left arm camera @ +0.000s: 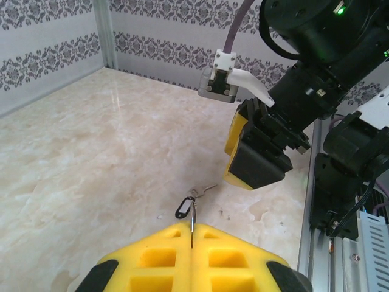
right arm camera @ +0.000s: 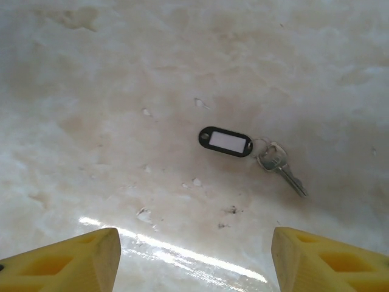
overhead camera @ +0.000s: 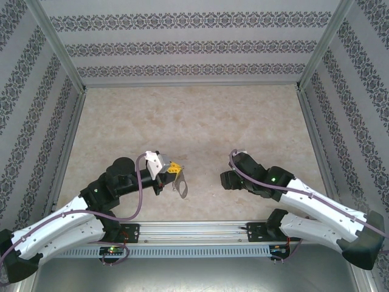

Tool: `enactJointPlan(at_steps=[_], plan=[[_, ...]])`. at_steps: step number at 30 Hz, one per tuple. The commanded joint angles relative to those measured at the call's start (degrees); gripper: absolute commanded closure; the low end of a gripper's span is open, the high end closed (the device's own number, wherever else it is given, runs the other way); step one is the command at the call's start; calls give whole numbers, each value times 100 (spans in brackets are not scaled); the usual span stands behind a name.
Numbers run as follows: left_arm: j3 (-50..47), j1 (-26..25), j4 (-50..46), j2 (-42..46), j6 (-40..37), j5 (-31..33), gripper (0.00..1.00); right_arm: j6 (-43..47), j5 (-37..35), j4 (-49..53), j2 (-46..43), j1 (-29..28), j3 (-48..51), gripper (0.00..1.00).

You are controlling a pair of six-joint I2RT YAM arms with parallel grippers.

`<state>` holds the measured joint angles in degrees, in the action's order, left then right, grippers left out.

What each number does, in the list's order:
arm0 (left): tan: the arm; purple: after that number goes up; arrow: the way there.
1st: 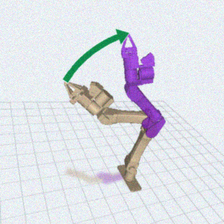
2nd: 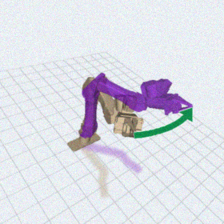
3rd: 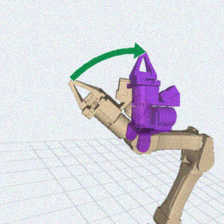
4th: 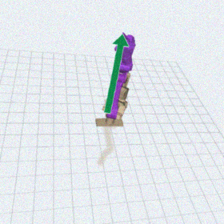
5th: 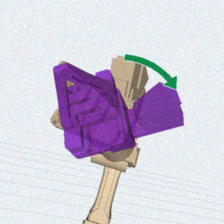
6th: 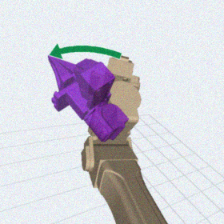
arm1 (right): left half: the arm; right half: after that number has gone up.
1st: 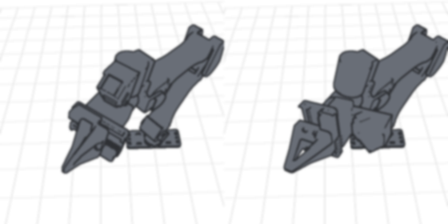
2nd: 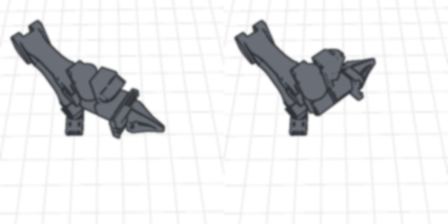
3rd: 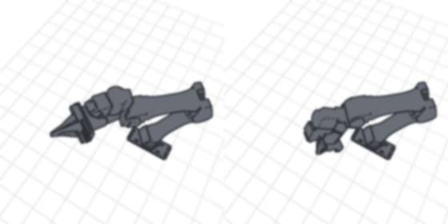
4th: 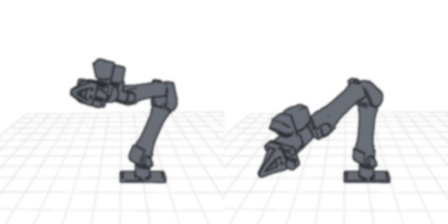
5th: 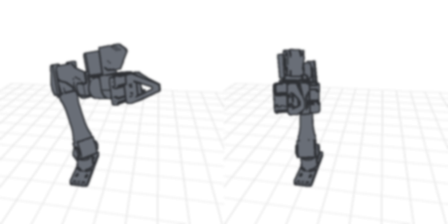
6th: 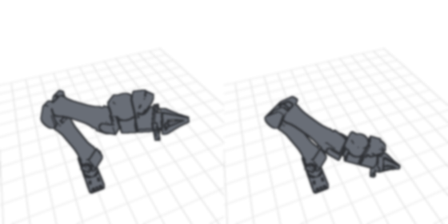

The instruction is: Put the keys on the keyring

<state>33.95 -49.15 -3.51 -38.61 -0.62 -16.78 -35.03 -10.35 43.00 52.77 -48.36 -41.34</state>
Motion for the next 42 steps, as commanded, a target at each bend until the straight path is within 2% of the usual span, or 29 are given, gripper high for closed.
enactJointPlan(at_steps=[1, 10, 29, 42], plan=[[-56, -69, 39, 129, 124, 228, 100, -284, -81, -414, 183, 197, 241, 34], [-226, -69, 246, 323, 151, 273, 100, -373, 251, -1105, 790, 737, 623, 35], [-223, -68, 313, 236, 117, 219, 100, -654, 644, -2025, 1400, 832, 1235, 37], [-253, -64, 316, 399, 132, 304, 100, -556, 889, -2545, 2197, 839, 1144, 41]])
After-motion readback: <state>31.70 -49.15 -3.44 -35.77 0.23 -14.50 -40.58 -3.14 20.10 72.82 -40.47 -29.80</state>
